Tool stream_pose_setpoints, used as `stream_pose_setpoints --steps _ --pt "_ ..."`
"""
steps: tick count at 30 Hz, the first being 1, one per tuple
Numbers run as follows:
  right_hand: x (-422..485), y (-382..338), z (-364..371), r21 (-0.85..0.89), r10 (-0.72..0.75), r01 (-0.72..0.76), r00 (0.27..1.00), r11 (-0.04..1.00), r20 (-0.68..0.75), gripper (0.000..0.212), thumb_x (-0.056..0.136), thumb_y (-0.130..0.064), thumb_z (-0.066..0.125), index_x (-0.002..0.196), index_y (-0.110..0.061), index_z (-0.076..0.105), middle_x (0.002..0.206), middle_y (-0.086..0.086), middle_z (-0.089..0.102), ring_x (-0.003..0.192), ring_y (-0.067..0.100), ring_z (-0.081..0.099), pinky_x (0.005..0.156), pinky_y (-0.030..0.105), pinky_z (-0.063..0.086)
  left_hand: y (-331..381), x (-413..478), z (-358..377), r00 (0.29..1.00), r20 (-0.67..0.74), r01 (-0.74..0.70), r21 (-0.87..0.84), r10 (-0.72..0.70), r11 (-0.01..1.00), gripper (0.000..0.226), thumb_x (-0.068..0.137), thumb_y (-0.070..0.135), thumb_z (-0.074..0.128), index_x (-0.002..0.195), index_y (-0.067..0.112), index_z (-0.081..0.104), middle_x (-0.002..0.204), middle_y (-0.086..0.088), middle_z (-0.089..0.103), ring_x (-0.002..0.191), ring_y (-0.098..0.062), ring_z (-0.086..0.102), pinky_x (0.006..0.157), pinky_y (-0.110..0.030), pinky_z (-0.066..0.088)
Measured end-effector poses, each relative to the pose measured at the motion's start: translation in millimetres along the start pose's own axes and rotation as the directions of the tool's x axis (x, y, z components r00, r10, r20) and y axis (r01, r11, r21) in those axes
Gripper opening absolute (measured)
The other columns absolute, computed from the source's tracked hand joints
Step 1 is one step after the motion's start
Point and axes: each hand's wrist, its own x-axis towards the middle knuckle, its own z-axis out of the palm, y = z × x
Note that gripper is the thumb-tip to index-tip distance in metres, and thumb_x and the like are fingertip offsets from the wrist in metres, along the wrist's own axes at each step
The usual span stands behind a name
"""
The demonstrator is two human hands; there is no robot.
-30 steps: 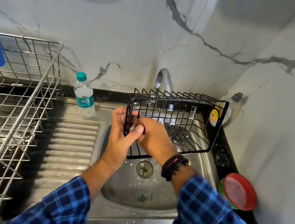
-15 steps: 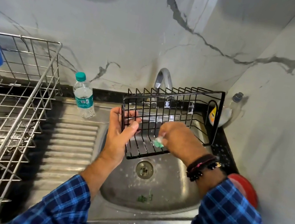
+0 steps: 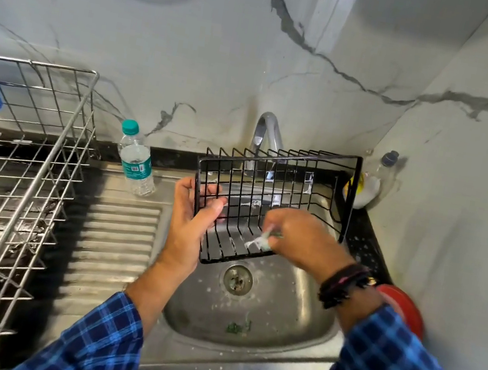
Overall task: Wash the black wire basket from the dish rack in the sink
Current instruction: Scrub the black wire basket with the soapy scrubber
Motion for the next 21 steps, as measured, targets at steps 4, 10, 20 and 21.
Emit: stream_pose_setpoints --steps 4,10,20,21 --pt "-1 41 -19 -0.249 0.184 -0.222 0.969 0.943 -0.168 0.009 0.096 -0.013 0.058 0.102 -0.016 0.064 0.104 0.009 0.066 0.096 0.026 0.064 0.087 0.037 0.054 0 2 -1 0.999 0.006 0.041 -0.021 -0.04 0.999 0.032 0.075 0.028 0.073 0.104 0.035 0.058 0.105 -0.003 0.063 0.101 -0.031 0.057 0.092 -0.059 0.047" --pt "21 13 14 -0.26 0.243 -0.266 0.963 0.928 -0.117 0.01 0.094 -0.018 0.062 0.102 -0.014 0.066 0.1 0.009 0.066 0.088 0.026 0.059 0.079 0.03 0.047 1 6 7 0.988 0.152 0.021 0.045 -0.028 0.999 0.04 0.078 0.02 0.07 0.114 0.025 0.053 0.109 -0.014 0.058 0.106 -0.034 0.055 0.102 -0.065 0.041" --pt "38 3 16 0.526 0.422 -0.048 0.659 0.849 -0.622 0.01 0.093 -0.015 0.069 0.102 -0.017 0.071 0.104 -0.001 0.067 0.09 0.01 0.066 0.082 0.019 0.056 0 4 7 0.975 0.148 0.162 0.031 -0.165 0.986 0.04 0.072 0.025 0.073 0.108 0.031 0.057 0.11 -0.008 0.064 0.105 -0.035 0.06 0.095 -0.06 0.048" --pt "42 1 16 0.611 0.504 -0.033 0.603 0.791 -0.619 0.008 0.091 -0.014 0.071 0.099 -0.017 0.071 0.101 -0.001 0.069 0.088 0.01 0.066 0.078 0.018 0.056 0 3 10 0.971 0.148 0.182 0.035 -0.185 0.983 0.042 0.07 0.027 0.073 0.108 0.034 0.057 0.108 -0.006 0.065 0.102 -0.033 0.06 0.09 -0.057 0.048"
